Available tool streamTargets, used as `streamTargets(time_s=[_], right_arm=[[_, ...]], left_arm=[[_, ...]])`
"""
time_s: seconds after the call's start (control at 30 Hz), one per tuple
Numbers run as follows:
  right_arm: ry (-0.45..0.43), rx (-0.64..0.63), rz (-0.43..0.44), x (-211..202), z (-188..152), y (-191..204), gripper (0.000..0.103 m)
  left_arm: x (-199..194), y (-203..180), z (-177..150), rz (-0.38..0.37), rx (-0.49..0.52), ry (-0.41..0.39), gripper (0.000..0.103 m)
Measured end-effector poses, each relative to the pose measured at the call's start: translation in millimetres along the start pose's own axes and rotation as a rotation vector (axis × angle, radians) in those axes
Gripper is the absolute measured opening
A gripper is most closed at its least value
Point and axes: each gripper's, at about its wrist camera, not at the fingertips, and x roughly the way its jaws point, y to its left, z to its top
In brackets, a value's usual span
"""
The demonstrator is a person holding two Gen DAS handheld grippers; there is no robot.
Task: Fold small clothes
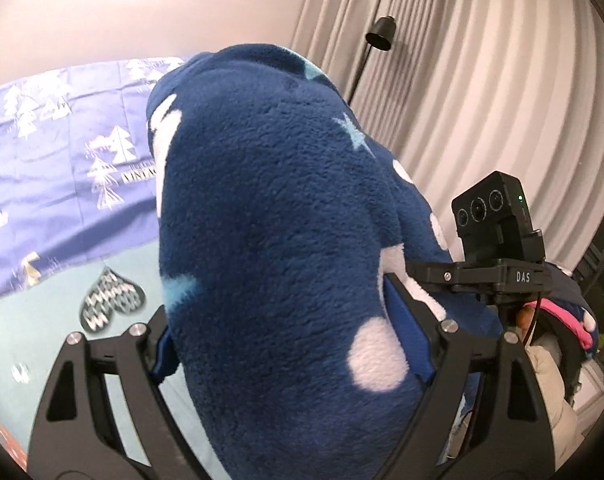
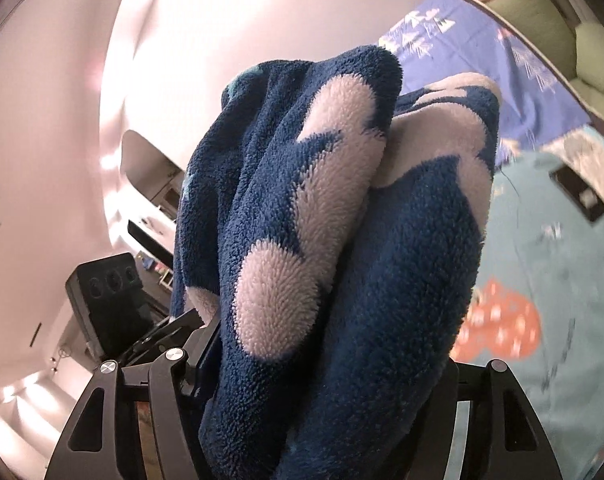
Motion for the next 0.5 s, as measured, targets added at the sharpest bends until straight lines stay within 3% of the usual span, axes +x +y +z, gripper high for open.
streamTargets(time_s=[0.27,0.5], right_arm=[[0.01,0.028,0.013,47,53,-58,0.068],[0.076,0.101,-0.021,93,49,-140,0.068]], left_arm=[[56,58,28,0.035,-0.021,-0.002,0.087],[135,123,-5,0.061,-0.115,0.064,0.087]])
